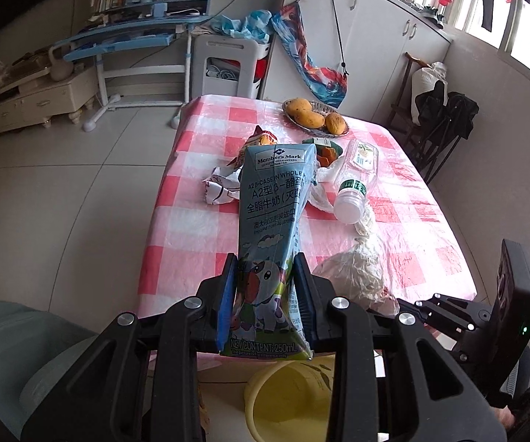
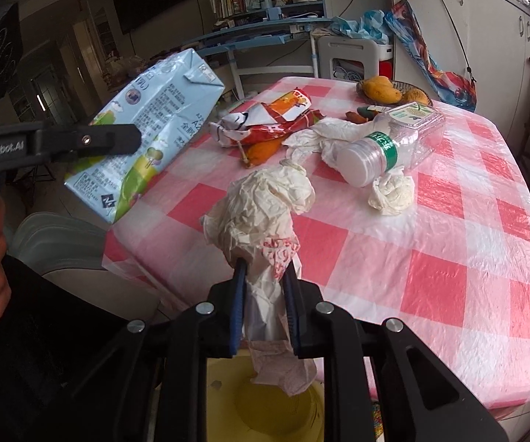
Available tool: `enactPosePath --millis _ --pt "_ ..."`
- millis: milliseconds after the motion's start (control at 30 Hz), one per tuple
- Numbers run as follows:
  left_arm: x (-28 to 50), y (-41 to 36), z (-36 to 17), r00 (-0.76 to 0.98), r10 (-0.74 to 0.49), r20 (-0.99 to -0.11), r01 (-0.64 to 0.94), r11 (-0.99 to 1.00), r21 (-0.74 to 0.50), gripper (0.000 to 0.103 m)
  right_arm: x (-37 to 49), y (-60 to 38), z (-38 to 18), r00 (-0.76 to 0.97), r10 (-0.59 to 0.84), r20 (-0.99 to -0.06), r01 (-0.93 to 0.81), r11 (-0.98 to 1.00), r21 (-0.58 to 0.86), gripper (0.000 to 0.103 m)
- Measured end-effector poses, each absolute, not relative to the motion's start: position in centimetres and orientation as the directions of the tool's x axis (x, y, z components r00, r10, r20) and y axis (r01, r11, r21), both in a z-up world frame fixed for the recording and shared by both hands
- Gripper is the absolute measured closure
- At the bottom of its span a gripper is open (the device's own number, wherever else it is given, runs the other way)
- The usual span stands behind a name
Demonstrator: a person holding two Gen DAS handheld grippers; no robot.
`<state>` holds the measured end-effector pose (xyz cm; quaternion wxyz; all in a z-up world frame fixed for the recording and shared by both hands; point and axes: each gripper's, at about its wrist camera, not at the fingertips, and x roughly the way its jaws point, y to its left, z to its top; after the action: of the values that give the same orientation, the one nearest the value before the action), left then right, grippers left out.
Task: Collect trash
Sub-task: 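Carry the tissue and carton to the yellow bucket and release both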
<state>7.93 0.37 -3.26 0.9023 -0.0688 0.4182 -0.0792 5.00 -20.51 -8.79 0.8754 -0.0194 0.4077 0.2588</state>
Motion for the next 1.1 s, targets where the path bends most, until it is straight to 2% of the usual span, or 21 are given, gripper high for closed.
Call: enactPosePath --millis 400,700,800,900,967,1100 --pt "6.6 2.1 -2.9 0.657 -0.220 -0.721 0.073 0.971 -0.229 0.074 -1.9 -18.0 -9.4 0.430 0.455 -0.780 -0.555 0.814 0.169 0.082" --pt "5.6 2.7 -2.8 0.666 -0.215 -0.714 0.060 0.970 -0.236 0.074 -5.9 -15.9 -13.2 0.229 0.344 -0.911 -0.638 0.759 0.126 0.082" --pt "5.6 3.4 -2.9 0.665 -0.214 -0.716 0.046 0.968 -0.247 0.074 -5.8 -16.0 -13.9 0.201 0.316 -0.927 -0.626 0.769 0.126 0.081" --pt "5.5 4.3 -3.1 0.665 -0.214 -0.716 0.030 0.965 -0.260 0.074 -5.5 -16.6 -14.4 0.183 0.306 -0.934 -0.600 0.788 0.140 0.072" --pt "5.4 4.7 -3.3 0.665 -0.215 -0.715 0.024 0.963 -0.268 0.074 -5.3 -16.9 -14.8 0.171 0.299 -0.939 -0.587 0.796 0.147 0.051" --pt "5.3 4.3 -3.6 0.659 -0.210 -0.722 0.030 0.967 -0.254 0.074 -5.1 -17.6 -14.4 0.203 0.303 -0.931 -0.562 0.815 0.143 0.050"
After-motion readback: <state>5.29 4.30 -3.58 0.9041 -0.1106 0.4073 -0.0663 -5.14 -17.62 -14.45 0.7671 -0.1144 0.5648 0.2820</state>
